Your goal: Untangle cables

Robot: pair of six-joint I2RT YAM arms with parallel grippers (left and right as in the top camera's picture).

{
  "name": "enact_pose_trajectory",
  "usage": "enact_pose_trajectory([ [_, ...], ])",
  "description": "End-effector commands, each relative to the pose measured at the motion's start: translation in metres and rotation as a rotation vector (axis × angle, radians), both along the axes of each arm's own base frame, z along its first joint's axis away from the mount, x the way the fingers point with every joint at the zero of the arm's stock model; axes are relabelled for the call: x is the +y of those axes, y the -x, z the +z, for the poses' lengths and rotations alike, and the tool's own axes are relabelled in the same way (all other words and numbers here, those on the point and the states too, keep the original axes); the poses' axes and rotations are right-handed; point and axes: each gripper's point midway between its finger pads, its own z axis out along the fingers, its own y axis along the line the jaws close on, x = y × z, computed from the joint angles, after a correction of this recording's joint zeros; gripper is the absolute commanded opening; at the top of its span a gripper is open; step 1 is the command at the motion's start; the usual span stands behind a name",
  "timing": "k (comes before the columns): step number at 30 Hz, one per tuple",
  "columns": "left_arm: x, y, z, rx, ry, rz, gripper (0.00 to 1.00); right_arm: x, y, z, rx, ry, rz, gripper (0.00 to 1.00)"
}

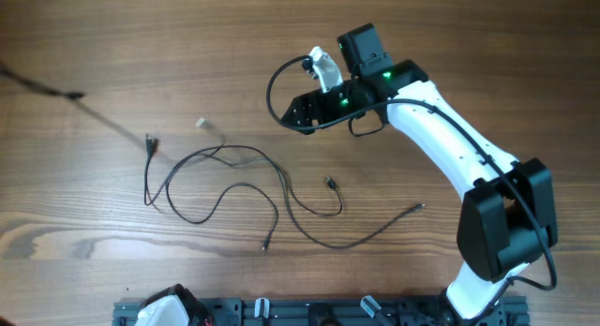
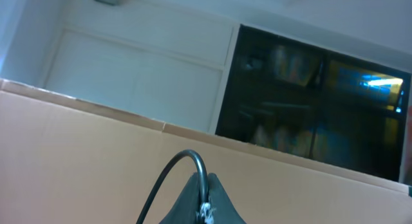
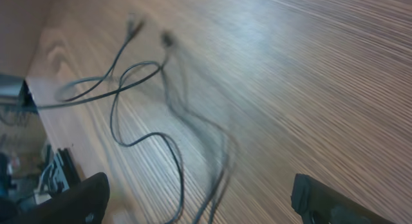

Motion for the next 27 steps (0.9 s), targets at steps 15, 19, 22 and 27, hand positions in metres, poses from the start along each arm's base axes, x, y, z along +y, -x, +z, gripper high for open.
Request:
enact_pose_trajectory([
  [15,0.126,-0.09,-0.126,0.4,0.189,0.504,0.04,0.077,0.039,-0.028,-0.022,-0.047,0.199,0.93],
  [19,0.184,-0.128,-0.197,0.528,0.192,0.743,0.04,0.064,0.042,-0.034,0.026,-0.015,0.187,0.93],
  [22,0.213,-0.163,-0.262,0.686,0.118,0.829,0.04,0.062,0.045,-0.036,0.045,-0.004,0.186,0.93],
  [27,0.251,-0.194,-0.35,0.876,0.139,0.866,0.04,0.057,0.053,-0.041,0.085,0.02,0.187,0.93],
])
